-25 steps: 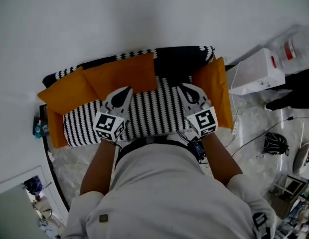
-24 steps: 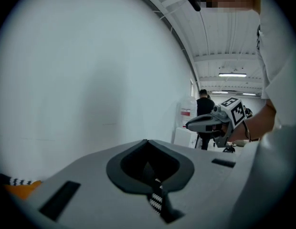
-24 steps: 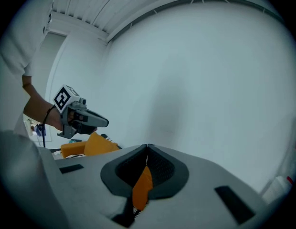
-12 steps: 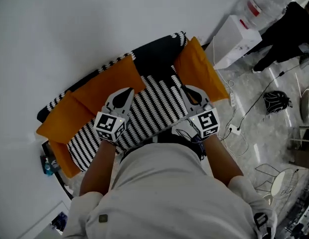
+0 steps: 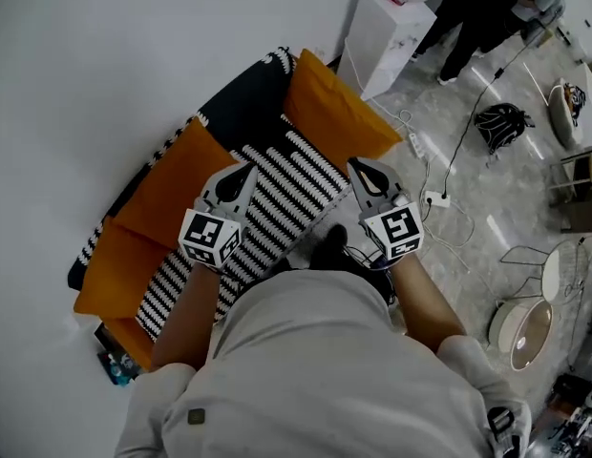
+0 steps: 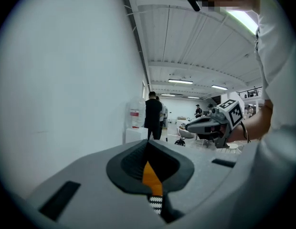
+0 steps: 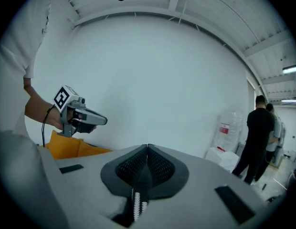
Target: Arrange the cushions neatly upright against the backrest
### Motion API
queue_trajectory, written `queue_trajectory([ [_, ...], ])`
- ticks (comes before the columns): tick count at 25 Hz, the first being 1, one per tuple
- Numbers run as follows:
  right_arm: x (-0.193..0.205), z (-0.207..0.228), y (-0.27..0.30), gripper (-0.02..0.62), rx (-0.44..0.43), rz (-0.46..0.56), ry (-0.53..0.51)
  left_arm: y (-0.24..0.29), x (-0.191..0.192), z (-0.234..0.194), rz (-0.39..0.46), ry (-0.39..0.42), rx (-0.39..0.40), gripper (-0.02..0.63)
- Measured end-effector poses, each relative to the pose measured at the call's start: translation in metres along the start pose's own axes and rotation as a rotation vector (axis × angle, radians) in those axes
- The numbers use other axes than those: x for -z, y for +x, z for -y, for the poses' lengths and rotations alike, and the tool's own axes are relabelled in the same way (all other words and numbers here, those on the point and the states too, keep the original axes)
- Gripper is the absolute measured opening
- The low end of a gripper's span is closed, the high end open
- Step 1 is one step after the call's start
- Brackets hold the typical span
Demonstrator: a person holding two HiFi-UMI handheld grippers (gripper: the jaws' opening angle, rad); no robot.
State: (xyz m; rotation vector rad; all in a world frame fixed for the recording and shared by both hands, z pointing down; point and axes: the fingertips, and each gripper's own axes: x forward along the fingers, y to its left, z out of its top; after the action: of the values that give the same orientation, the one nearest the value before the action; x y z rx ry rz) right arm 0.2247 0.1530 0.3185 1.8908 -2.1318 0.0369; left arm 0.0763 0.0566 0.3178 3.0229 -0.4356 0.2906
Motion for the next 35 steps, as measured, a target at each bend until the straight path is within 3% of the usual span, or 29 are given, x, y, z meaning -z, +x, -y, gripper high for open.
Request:
queue_trajectory([
  [8,0.022,0.075,-0.07,0.028,0.12,0.01,0.046,0.081,-0.022,0.072,0.002,0.037,0.103,0.009],
  [19,0.08,0.195,-0.153,0.028,0.142,0.001,0.077,0.205,-0.023,0.183,-0.04,0.042,0.161,0.009],
  [28,0.114,0.248,-0.196,0.028,0.151,-0.008,0.123,0.267,-0.022,0.244,-0.076,0.052,0.192,0.009],
  [35,0.124,0.267,-0.2,0.028,0.17,-0.014,0.152,0.291,-0.018,0.252,-0.1,0.049,0.216,0.009],
])
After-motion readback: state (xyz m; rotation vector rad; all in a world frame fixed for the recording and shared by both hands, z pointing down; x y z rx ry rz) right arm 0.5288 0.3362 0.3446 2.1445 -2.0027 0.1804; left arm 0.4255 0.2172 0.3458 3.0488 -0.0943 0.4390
